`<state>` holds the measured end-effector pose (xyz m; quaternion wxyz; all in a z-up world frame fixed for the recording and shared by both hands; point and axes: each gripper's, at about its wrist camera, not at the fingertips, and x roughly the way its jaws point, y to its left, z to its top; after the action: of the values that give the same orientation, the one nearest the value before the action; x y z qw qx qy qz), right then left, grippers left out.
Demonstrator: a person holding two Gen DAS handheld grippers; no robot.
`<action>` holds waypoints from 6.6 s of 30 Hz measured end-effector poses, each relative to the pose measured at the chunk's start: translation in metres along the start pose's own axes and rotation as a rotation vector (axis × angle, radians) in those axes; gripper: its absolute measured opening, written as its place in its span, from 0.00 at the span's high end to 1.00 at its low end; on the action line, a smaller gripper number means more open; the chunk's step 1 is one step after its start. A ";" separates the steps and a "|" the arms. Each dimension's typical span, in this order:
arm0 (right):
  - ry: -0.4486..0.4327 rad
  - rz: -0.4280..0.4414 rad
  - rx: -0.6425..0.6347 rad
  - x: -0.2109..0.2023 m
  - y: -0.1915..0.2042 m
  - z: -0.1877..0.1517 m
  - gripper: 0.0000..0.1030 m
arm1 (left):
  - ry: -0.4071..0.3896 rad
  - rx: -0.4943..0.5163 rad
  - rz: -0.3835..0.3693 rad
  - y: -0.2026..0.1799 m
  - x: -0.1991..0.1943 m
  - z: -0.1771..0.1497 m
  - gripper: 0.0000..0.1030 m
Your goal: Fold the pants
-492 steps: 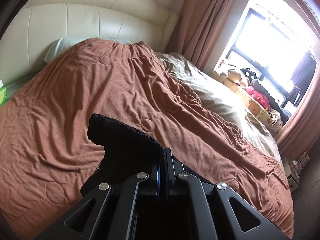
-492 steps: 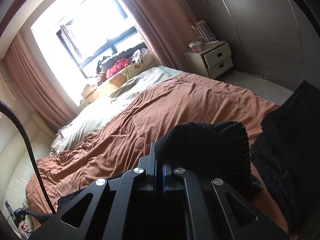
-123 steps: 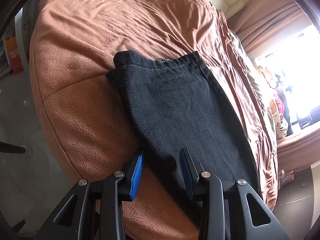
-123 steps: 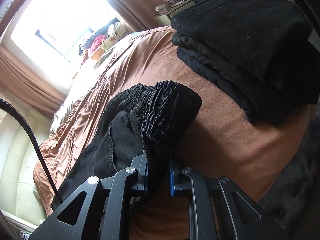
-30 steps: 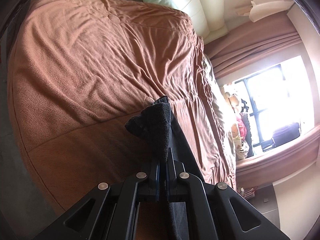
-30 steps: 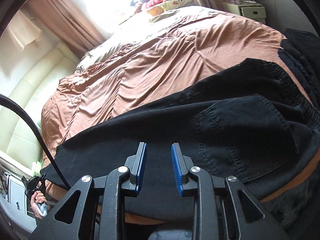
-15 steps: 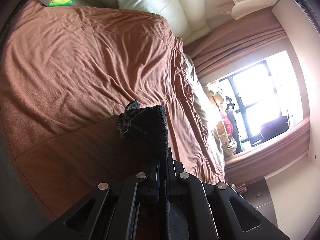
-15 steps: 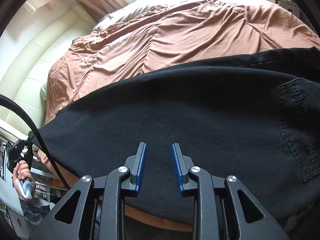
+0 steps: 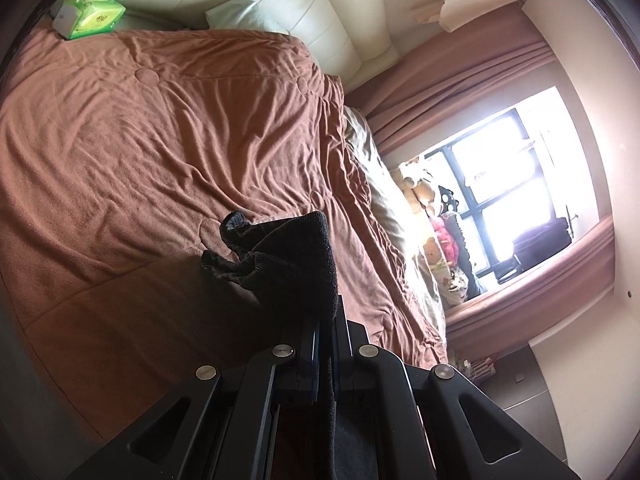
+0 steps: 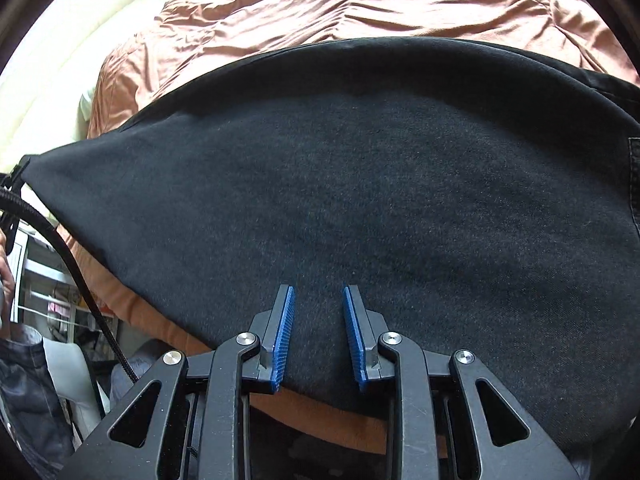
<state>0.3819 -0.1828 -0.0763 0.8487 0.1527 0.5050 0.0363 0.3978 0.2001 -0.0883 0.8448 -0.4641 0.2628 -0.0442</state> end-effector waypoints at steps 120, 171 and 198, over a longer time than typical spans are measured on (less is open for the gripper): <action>-0.514 0.150 0.288 -0.177 -0.148 -0.123 0.10 | 0.163 0.578 -0.424 -0.418 0.012 -0.146 0.96; -0.599 0.078 0.599 -0.245 -0.283 -0.254 0.10 | 0.975 0.797 -0.340 -0.360 0.115 -0.507 0.09; -0.500 -0.141 0.358 -0.211 -0.254 -0.170 0.10 | 0.678 0.680 0.013 -0.209 0.114 -0.317 0.08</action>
<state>0.1077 -0.4322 -0.0480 0.9067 0.2683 0.2883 -0.1508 0.3770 -0.1955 -0.1024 0.8155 -0.1192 0.4973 -0.2712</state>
